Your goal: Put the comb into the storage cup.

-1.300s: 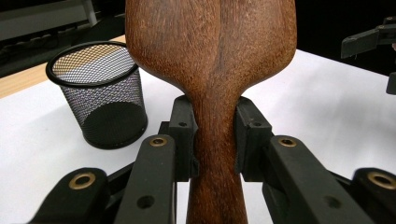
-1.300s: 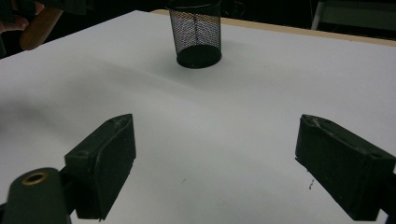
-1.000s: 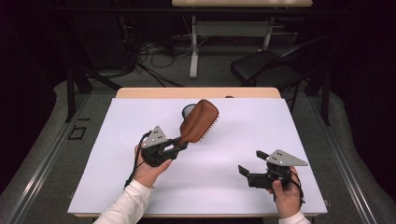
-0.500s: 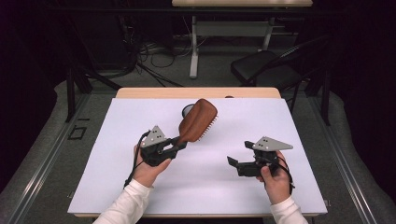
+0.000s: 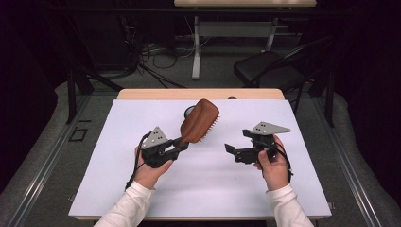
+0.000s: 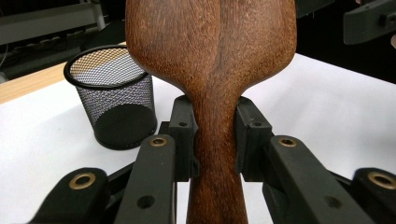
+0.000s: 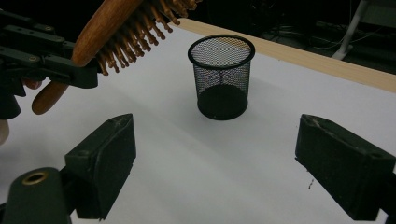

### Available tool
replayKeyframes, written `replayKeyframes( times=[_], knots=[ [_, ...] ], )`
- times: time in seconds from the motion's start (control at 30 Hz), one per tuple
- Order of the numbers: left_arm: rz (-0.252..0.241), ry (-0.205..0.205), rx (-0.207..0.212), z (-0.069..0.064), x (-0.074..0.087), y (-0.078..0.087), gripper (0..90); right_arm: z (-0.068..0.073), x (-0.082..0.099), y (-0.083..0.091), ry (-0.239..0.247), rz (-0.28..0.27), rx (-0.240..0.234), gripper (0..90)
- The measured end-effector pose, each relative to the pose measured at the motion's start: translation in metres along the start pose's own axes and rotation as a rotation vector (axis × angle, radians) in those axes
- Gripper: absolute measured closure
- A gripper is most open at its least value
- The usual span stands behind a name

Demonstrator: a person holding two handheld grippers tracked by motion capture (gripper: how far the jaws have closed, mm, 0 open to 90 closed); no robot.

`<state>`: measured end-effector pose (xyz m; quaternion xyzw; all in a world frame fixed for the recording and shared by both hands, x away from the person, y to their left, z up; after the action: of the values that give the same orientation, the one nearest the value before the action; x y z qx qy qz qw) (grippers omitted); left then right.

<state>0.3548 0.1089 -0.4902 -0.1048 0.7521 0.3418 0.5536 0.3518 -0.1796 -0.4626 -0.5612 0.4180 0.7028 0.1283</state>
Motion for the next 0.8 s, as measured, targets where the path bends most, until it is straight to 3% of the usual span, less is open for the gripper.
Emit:
replayKeyframes(
  times=[0.3, 0.8],
  knots=[
    [-0.004, -0.003, -0.004, 0.0001, -0.0001, 0.0003, 72.3, -0.0081, -0.0049, -0.0011, -0.031, -0.009, 0.002, 12.1],
    [-0.008, -0.004, -0.002, -0.0017, 0.0029, -0.0020, 72.3, -0.0039, 0.0006, -0.0060, -0.026, 0.020, -0.005, 8.7]
  ],
)
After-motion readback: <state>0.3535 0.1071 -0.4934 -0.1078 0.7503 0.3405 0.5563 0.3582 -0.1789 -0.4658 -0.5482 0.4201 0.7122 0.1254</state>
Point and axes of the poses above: each handheld gripper's, and its own axes: y roughly backward along the jaws, x roughly out of its underside, z roughly to its left, the point moved 3 cm from there along -y, roughly forward along the jaws, and after that the axes turned 5 degrees about y, right-handed, at the moved point
